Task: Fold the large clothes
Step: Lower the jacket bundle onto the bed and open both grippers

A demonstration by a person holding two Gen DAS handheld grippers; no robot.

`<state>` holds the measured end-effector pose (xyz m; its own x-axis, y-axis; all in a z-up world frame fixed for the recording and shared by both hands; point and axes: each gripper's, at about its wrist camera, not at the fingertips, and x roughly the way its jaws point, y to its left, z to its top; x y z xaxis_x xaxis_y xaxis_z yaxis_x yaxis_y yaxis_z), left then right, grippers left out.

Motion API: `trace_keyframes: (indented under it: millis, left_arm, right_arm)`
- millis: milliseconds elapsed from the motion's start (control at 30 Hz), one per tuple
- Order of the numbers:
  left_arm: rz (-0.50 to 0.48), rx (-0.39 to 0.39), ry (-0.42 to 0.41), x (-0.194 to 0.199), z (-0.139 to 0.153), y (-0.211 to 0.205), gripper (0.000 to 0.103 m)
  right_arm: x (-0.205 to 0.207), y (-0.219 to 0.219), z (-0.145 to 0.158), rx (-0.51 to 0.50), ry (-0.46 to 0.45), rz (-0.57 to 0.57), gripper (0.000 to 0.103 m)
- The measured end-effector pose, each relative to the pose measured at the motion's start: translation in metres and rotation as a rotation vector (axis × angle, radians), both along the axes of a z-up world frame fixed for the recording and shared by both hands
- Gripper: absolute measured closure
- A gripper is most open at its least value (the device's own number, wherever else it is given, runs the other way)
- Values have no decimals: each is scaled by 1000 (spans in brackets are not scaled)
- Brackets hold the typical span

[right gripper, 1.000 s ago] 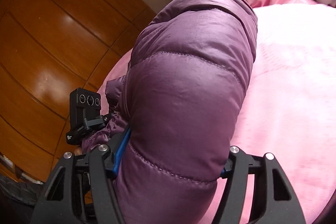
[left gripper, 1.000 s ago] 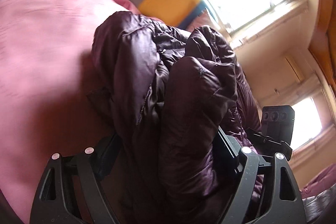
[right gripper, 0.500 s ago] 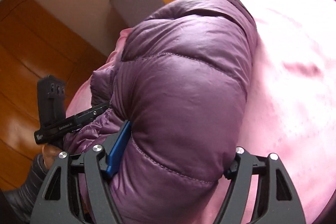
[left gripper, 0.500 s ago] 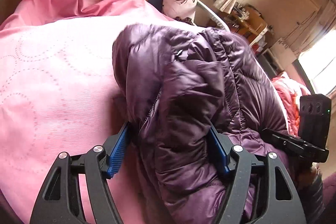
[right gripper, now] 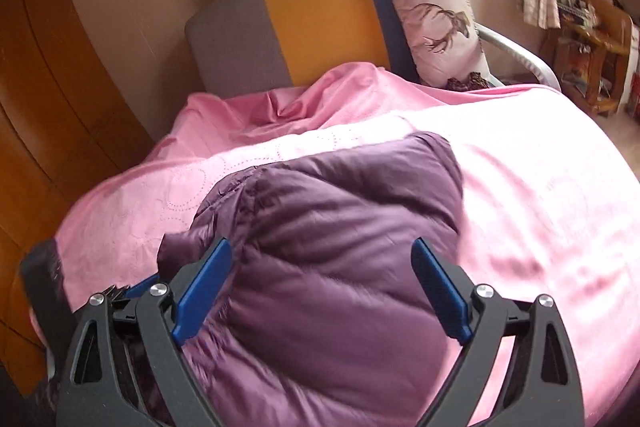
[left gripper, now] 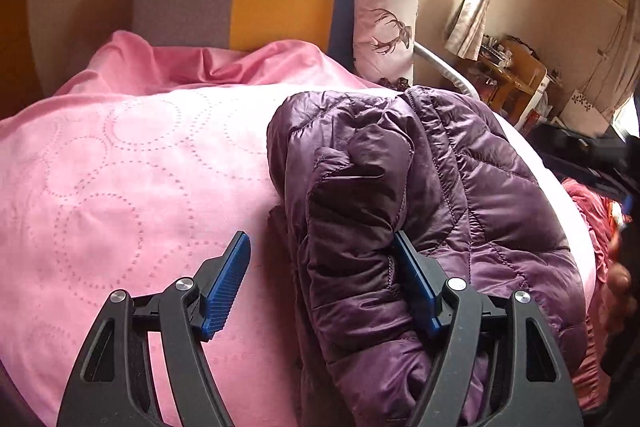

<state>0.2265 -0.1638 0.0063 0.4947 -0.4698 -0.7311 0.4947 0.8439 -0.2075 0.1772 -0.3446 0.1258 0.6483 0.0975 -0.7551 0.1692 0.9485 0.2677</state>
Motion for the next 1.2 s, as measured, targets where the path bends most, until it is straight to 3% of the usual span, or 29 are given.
trace_keyframes:
  millis: [133, 300, 400, 500, 700, 767, 867, 1000, 1200]
  left_arm:
    - [23, -8, 65, 9, -17, 3, 28]
    - [63, -58, 122, 23, -38, 11, 20]
    - [77, -76, 120, 16, -30, 16, 18]
    - [95, -71, 74, 2, -17, 25, 11]
    - [151, -30, -1, -17, -1, 29, 8]
    - [173, -7, -8, -18, -6, 29, 4]
    - [171, 22, 32, -9, -21, 24, 3]
    - [183, 43, -40, -25, -1, 24, 3]
    - [219, -5, -82, -54, 21, 42, 3]
  right_arm:
    - [65, 28, -41, -123, 184, 30, 9]
    - [79, 26, -90, -176, 231, 9, 5]
    - [76, 29, -83, -189, 196, 6, 5]
    - [60, 26, -62, -177, 122, -17, 5]
    - [-7, 35, -28, -136, 38, -44, 5]
    - [-33, 43, -31, -124, 36, -47, 5]
    - [-49, 61, -52, -213, 58, -45, 4]
    - [-52, 63, -48, -232, 38, -81, 4]
    - [-71, 71, -33, -256, -15, -143, 5]
